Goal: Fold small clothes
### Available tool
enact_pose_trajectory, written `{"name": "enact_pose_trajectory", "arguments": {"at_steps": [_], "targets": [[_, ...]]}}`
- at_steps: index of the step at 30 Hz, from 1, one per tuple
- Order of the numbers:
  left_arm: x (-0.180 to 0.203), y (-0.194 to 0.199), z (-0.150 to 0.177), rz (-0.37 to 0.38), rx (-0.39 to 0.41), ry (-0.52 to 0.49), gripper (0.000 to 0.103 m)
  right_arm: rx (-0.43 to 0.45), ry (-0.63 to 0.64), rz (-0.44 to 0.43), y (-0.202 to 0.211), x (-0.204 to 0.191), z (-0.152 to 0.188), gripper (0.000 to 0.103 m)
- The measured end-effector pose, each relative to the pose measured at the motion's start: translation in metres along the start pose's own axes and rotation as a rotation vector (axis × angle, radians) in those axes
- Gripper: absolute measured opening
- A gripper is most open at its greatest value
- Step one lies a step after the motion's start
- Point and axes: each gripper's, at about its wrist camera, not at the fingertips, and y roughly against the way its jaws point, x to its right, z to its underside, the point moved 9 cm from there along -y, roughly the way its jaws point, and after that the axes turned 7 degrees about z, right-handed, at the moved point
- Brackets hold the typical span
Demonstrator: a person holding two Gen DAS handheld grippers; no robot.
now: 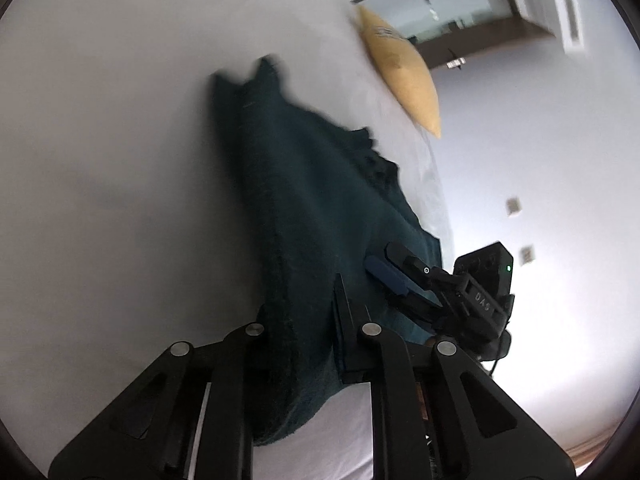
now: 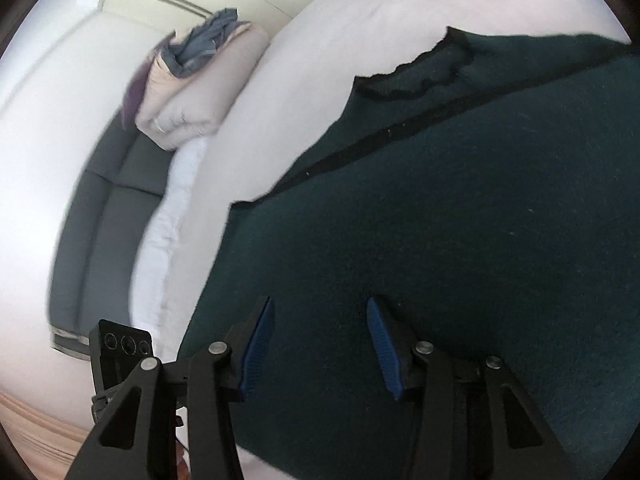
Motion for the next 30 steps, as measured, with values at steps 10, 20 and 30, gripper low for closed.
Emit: {"name": "enact_pose_trajectory", "arguments": {"at_steps": [10,20,30], "targets": [[0.149,-0.166,0.059,-0.094,-0.203,-0.330,0.014,0.166,-0.241,-0.337,0.107,0.066,-0.047,0.079],[0.162,-0.195,0.100,-0.158,-0.233,-0.478,0.023,0.127,-0.270,-0.300,0.132,0.115,-0.029,0.075],[0.164,-0.113,0.094,-0.151,-0.113,-0.552,0.081,0.058,-0.216,-0.118,0.114,0.107,-0.028,0.070]]}}
